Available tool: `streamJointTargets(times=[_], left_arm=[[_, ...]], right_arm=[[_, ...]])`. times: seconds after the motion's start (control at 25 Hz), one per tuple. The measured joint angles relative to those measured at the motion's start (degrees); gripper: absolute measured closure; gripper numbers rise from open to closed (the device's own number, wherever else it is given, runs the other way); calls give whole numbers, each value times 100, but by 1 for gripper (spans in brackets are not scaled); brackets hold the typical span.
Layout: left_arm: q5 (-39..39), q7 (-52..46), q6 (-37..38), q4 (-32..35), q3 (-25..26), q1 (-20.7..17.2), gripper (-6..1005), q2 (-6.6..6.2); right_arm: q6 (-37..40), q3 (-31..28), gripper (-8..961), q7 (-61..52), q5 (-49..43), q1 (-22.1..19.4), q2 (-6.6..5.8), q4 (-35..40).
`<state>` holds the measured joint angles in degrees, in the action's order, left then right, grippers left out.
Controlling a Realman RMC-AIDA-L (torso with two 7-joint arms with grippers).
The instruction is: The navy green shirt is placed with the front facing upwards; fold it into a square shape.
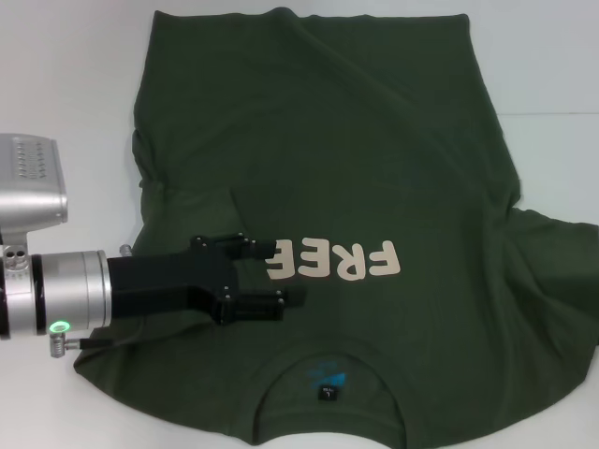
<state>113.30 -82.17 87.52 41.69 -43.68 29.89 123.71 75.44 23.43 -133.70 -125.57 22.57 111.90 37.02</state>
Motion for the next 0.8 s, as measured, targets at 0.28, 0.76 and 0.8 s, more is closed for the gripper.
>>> streamJointTargets(times=[0.28,0.76,0.8], left_arm=[[-25,-29,-17,6,0,-17,139,11],[-54,-89,-25,-23,171,-29,139,21],[-54,-97,-26,-25,190,-31,139,21]], right_arm=[[-65,0,954,-61,-3,86,-196,128],[-378,51,954,-154,-536,482,-259,575],[-393,57,954,-154,-564,515,-264,586]])
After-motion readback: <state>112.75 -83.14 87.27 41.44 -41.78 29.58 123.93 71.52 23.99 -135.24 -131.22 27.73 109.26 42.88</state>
